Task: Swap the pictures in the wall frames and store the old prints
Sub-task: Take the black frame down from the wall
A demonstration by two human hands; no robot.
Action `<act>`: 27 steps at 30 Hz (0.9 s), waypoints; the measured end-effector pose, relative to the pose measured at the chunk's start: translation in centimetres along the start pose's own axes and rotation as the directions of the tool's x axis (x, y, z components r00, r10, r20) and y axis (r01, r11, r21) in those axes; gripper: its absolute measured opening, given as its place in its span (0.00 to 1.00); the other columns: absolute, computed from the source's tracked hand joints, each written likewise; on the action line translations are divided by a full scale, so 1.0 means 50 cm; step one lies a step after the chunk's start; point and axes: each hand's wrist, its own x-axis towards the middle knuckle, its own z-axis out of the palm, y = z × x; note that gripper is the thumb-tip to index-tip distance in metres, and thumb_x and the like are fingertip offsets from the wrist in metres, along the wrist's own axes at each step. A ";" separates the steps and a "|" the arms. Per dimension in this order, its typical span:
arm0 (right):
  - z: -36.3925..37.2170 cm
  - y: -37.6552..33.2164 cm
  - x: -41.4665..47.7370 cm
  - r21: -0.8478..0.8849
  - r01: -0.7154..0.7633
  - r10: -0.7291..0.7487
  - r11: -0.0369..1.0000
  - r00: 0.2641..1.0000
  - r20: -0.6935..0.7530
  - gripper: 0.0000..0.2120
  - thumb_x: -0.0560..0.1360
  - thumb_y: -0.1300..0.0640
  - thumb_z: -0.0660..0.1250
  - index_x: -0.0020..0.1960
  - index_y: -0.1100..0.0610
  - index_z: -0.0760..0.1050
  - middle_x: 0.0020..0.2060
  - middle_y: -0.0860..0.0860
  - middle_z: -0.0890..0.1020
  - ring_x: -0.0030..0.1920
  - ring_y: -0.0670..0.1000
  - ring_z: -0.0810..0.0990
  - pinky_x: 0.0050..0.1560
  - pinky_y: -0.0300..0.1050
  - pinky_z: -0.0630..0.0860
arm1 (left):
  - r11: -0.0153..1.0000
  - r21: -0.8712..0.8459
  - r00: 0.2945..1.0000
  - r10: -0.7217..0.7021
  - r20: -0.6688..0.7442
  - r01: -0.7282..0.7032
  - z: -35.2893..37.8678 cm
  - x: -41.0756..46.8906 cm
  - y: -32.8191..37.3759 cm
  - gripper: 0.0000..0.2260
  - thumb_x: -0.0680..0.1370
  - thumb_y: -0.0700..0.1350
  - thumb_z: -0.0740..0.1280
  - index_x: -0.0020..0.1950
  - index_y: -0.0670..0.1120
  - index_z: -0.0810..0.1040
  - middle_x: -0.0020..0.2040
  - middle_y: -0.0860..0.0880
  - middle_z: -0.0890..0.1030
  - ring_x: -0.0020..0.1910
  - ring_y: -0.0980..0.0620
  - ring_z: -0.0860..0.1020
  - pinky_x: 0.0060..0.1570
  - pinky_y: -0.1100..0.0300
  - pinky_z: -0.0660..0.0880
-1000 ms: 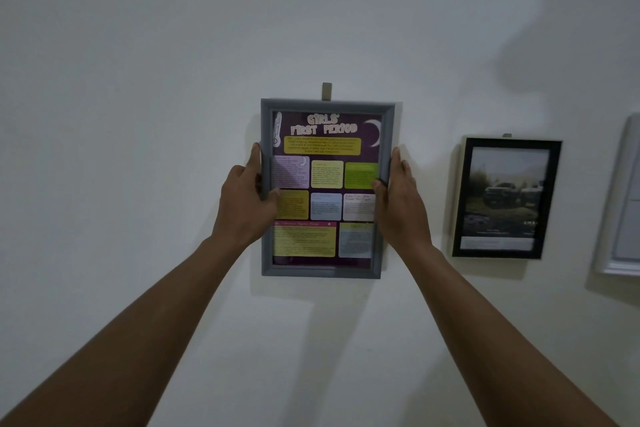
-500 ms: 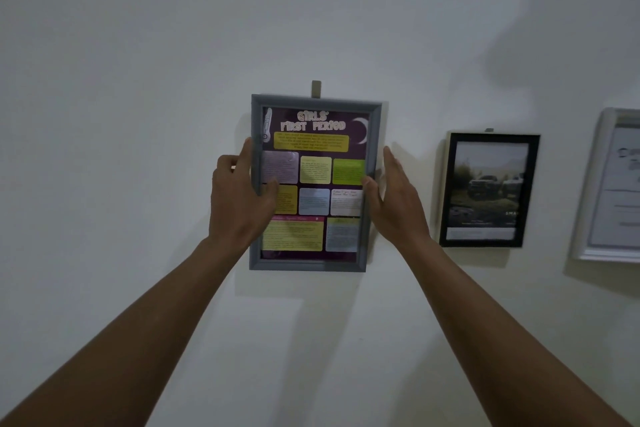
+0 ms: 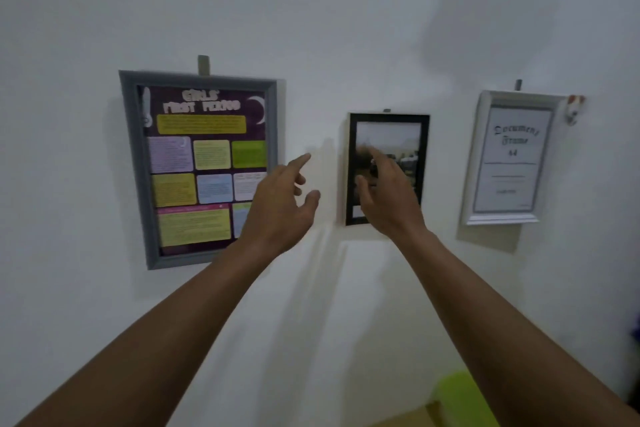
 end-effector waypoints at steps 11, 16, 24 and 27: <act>-0.101 0.255 0.027 0.107 -0.270 0.267 0.957 0.963 0.045 0.36 0.80 0.52 0.65 0.80 0.51 0.49 0.74 0.56 0.64 0.73 0.55 0.65 0.70 0.49 0.65 | 0.957 -0.048 0.958 -0.286 0.025 0.287 0.239 0.040 0.065 0.35 0.77 0.45 0.69 0.79 0.52 0.54 0.64 0.45 0.72 0.61 0.48 0.74 0.60 0.50 0.75; -0.084 0.308 0.043 0.184 -0.237 0.220 0.954 0.969 0.109 0.33 0.80 0.55 0.65 0.79 0.49 0.52 0.64 0.54 0.75 0.64 0.54 0.75 0.64 0.52 0.74 | 0.948 -0.021 0.948 -0.317 0.024 0.318 0.281 0.045 0.067 0.35 0.77 0.38 0.67 0.78 0.57 0.54 0.57 0.47 0.73 0.54 0.51 0.75 0.56 0.55 0.76; -0.078 0.343 0.053 0.299 -0.178 0.175 0.938 0.984 0.037 0.34 0.79 0.64 0.65 0.78 0.45 0.55 0.58 0.51 0.71 0.53 0.47 0.74 0.52 0.40 0.73 | 0.942 0.007 0.942 -0.336 0.014 0.336 0.303 0.041 0.071 0.35 0.77 0.30 0.62 0.78 0.54 0.56 0.45 0.46 0.73 0.39 0.58 0.71 0.38 0.81 0.65; -0.091 0.351 0.055 0.326 -0.186 0.176 0.927 0.983 0.060 0.34 0.79 0.64 0.66 0.78 0.43 0.57 0.56 0.50 0.71 0.52 0.47 0.75 0.51 0.41 0.76 | 0.931 -0.008 0.930 -0.365 0.033 0.366 0.295 0.040 0.081 0.34 0.78 0.32 0.61 0.78 0.56 0.56 0.50 0.46 0.74 0.42 0.57 0.73 0.36 0.78 0.67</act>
